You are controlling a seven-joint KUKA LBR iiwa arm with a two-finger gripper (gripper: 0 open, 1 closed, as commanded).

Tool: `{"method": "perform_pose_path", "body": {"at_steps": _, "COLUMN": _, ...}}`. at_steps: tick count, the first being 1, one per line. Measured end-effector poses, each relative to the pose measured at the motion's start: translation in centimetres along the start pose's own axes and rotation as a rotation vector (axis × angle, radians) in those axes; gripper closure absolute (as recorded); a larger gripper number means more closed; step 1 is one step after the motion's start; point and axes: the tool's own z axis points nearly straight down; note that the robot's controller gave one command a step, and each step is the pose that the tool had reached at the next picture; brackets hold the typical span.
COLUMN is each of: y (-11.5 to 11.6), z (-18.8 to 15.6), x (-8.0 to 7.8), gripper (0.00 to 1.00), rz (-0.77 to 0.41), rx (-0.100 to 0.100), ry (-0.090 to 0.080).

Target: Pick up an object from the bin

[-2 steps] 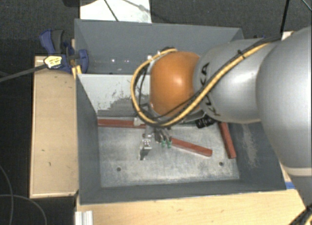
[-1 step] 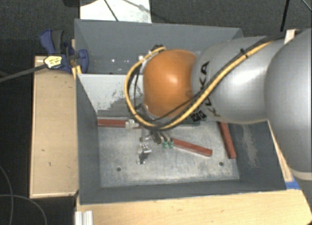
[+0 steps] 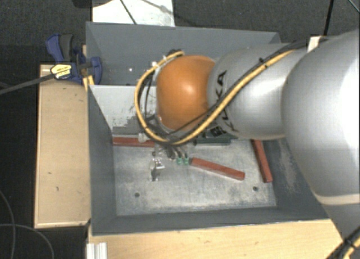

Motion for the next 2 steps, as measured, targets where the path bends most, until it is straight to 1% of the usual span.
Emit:
{"method": "perform_pose_path", "body": {"at_steps": 1, "y": -5.9, "z": 0.3, "x": 2.1, "gripper": 0.0, "rz": -0.005, "rx": 0.003, "ry": 0.017}}
{"method": "perform_pose_path", "body": {"at_steps": 2, "y": -8.3, "z": 2.0, "x": 0.5, "gripper": 0.0, "rz": -0.019, "rx": 0.01, "ry": 0.008}}
